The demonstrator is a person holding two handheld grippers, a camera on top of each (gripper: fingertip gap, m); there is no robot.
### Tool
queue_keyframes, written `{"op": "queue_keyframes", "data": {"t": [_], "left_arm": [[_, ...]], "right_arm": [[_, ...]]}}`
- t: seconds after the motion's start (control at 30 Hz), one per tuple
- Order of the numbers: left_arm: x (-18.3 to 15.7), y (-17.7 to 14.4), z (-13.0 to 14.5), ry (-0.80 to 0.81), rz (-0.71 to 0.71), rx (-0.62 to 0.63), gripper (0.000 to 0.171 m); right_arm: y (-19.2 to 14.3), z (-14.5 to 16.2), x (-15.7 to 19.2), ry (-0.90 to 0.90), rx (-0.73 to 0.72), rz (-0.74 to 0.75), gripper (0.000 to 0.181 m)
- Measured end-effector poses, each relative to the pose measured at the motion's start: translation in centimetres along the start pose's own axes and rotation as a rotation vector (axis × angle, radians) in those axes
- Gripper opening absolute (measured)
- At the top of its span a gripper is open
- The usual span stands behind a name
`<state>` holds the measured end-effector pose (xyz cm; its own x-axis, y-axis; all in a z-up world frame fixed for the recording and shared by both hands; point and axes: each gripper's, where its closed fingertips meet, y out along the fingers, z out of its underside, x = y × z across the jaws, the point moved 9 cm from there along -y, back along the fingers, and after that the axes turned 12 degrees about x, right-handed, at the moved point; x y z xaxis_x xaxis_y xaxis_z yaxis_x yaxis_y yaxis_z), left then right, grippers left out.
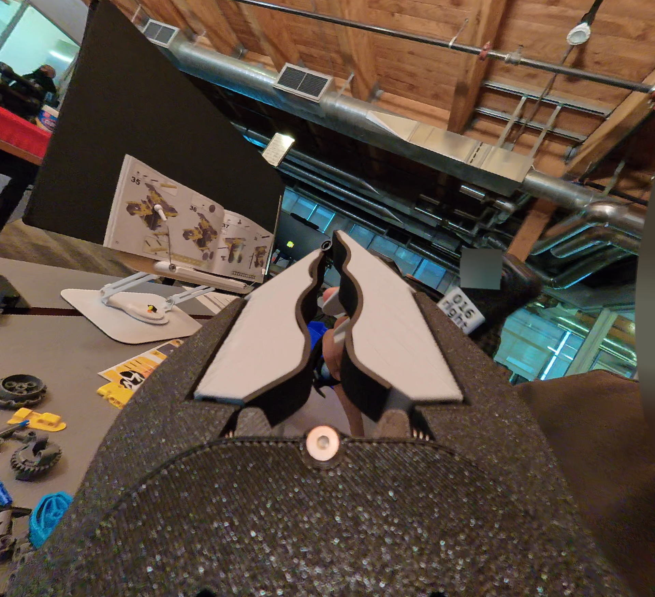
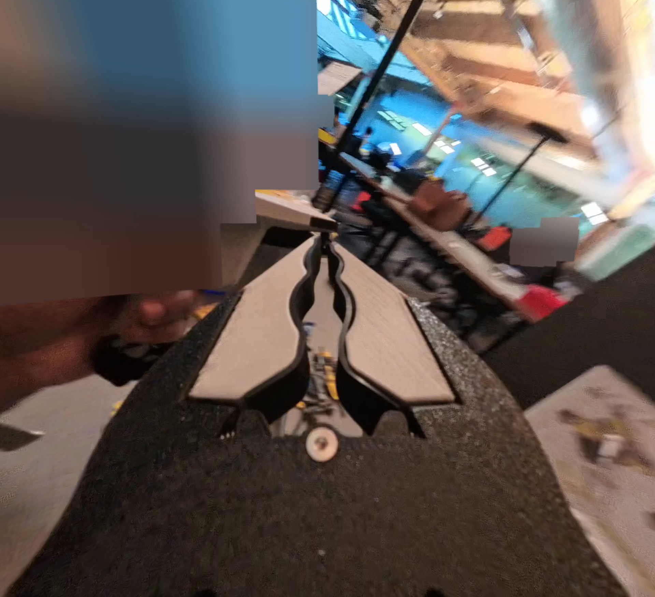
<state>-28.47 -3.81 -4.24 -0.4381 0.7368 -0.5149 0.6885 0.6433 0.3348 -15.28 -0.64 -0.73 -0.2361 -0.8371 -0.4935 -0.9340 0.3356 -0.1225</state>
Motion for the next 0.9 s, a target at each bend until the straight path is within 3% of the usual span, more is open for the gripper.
{"op": "queue_keyframes", "data": {"t": [0.1,0.17,0.23,0.33,0.43,0.57,0.73,0.9], "left_arm": [[-0.5,-0.2,-0.3,0.032,-0.02,-0.003,0.001],[0.4,-3.3,-1.4,0.049,-0.114,-0.159,0.0],[0.7,-5.9,-2.6,0.045,-0.136,-0.168,0.0],[-0.9,-4.0,-2.3,0.115,-0.146,-0.087,0.0],[0.2,-3.8,-2.1,0.074,-0.145,-0.062,0.0],[2.0,-5.2,-2.2,0.036,-0.172,-0.078,0.0],[3.0,-4.6,-1.8,0.019,-0.163,-0.057,0.0],[3.4,-4.1,-1.4,0.012,-0.154,-0.014,0.0]], "right_arm": [[-0.3,-0.4,0.2,-0.009,-0.005,-0.006,0.002],[-0.9,-0.1,-1.0,0.162,-0.062,-0.123,0.0],[-1.0,0.0,-2.2,0.253,-0.045,-0.163,0.0],[0.3,-0.5,-1.2,0.182,-0.02,-0.156,0.0],[1.2,0.1,-0.3,0.153,0.029,-0.134,0.0],[-0.2,0.9,-0.8,0.185,0.056,-0.1,0.0],[-2.8,3.2,-0.6,0.221,0.118,-0.069,0.0],[-4.4,6.7,2.9,0.363,0.155,-0.263,0.0]]}}
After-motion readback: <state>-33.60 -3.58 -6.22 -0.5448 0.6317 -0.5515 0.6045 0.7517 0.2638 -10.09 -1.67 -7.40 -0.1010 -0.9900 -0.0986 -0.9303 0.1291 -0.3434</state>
